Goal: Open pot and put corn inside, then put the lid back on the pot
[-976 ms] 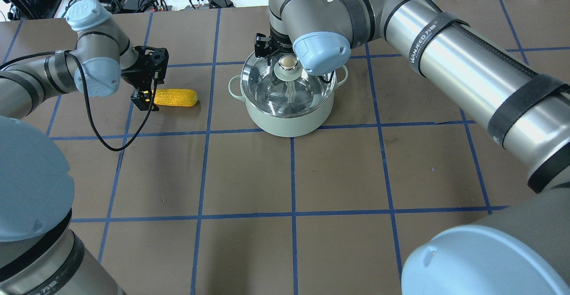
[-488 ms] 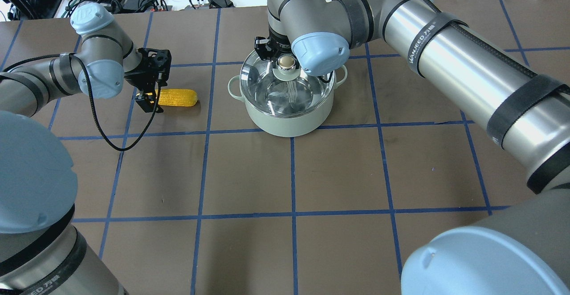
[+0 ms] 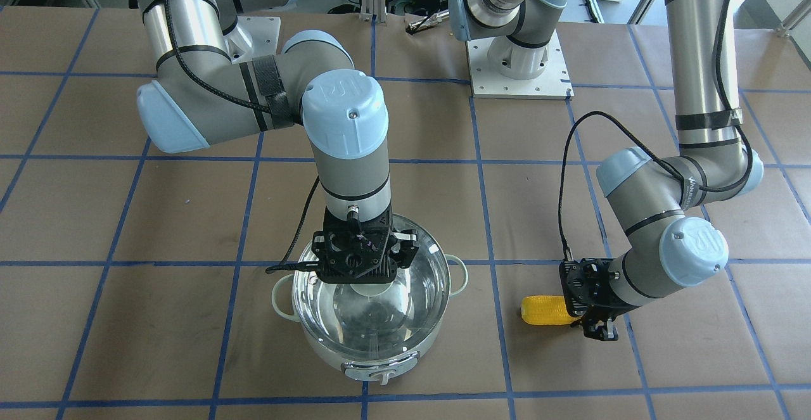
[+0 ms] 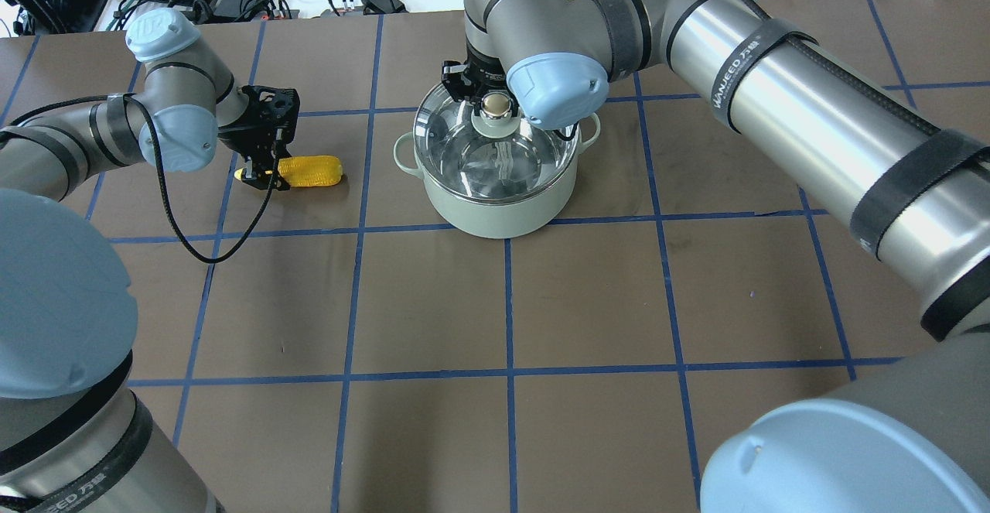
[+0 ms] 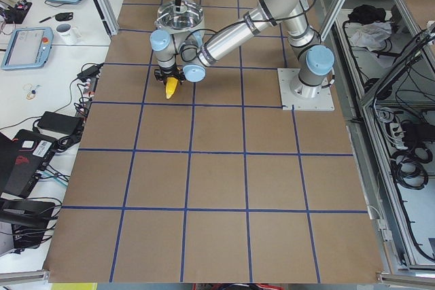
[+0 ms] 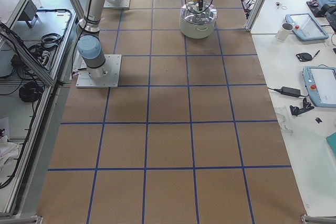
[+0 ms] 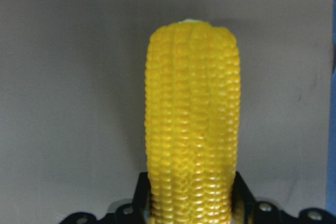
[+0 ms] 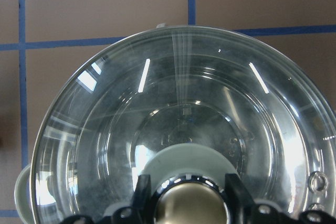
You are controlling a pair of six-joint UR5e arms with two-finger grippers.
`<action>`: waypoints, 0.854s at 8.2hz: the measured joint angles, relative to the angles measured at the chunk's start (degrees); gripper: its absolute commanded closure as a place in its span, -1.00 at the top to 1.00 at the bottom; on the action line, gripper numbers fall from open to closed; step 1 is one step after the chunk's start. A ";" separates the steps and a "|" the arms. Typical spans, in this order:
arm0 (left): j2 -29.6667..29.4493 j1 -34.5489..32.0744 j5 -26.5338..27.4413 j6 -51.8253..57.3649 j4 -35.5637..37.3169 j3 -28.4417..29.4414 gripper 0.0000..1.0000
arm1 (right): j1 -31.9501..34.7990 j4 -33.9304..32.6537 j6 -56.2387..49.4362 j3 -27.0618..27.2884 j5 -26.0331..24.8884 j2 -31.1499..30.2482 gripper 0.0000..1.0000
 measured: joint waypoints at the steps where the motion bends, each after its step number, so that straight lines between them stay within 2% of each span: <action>1: 0.59 -0.29 1.69 -0.33 -0.05 0.11 -1.00 | -0.08 0.20 -0.34 -0.11 0.00 -0.83 -0.67; 3: 4.55 -1.95 6.35 -0.75 -0.50 0.26 -1.00 | -0.74 3.32 -1.82 -0.19 0.07 -4.47 -0.67; 7: 17.52 -6.73 9.82 -5.96 -0.82 0.30 -1.00 | -8.22 20.79 -9.72 0.55 1.46 -17.77 -0.66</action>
